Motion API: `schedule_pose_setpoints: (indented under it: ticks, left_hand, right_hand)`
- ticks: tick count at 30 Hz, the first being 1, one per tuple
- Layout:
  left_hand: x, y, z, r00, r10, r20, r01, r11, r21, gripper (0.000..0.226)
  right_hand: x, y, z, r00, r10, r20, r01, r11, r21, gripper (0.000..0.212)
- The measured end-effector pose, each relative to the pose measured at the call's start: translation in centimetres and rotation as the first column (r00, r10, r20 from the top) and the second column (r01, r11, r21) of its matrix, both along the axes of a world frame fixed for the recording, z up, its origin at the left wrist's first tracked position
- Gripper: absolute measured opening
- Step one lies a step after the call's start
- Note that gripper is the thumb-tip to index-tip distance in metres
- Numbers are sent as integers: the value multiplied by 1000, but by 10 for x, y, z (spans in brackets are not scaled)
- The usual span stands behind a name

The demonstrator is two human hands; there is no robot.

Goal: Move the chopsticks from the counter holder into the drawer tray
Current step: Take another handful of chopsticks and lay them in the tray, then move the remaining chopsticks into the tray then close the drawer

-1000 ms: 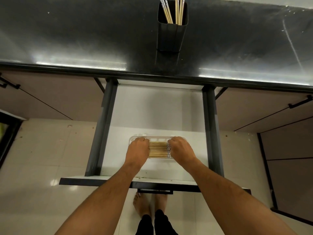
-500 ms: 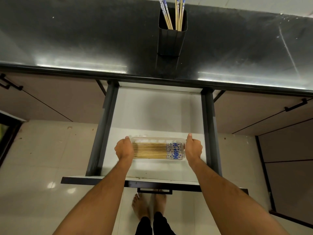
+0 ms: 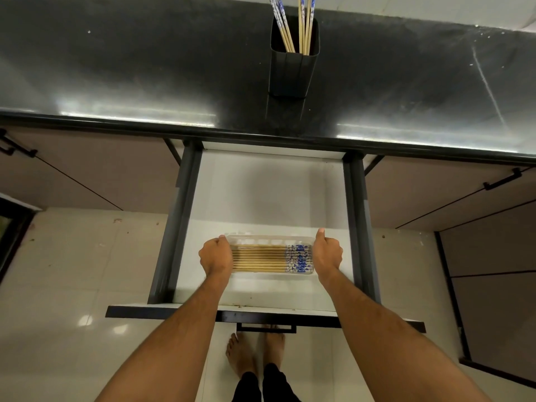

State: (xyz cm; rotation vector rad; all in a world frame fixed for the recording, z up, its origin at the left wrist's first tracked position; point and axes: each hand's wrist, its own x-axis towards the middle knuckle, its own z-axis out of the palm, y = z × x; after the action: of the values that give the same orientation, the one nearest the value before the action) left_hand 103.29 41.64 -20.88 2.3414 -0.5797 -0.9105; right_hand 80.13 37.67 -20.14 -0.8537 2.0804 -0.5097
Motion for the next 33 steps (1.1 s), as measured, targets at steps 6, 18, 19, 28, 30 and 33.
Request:
schedule_pose_setpoints:
  ticks: [6, 18, 19, 28, 30, 33]
  left_hand:
    - [2, -5, 10, 998, -63, -4, 63, 997, -43, 32]
    - [18, -95, 124, 804, -381, 457, 536, 797, -279, 36]
    - [19, -106, 138, 768, -388, 509, 576, 767, -284, 34]
    - [0, -216, 250, 487, -281, 827, 787, 551, -276, 42]
    - [-6, -242, 269, 476, -255, 841, 796, 532, -289, 39]
    - [-14, -278, 289, 448, -233, 863, 815, 503, -288, 34]
  right_hand:
    - [3, -4, 16, 961, 230, -154, -237, 971, -32, 50]
    - [12, -86, 135, 561, 442, -700, -772, 586, -248, 31]
    - [13, -96, 150, 523, 403, -751, -794, 551, -257, 32]
    - [20, -197, 259, 399, 206, -894, -863, 413, -290, 44]
    - [24, -221, 277, 406, 165, -899, -869, 375, -323, 39]
    - [29, -255, 298, 403, 122, -907, -885, 305, -352, 35]
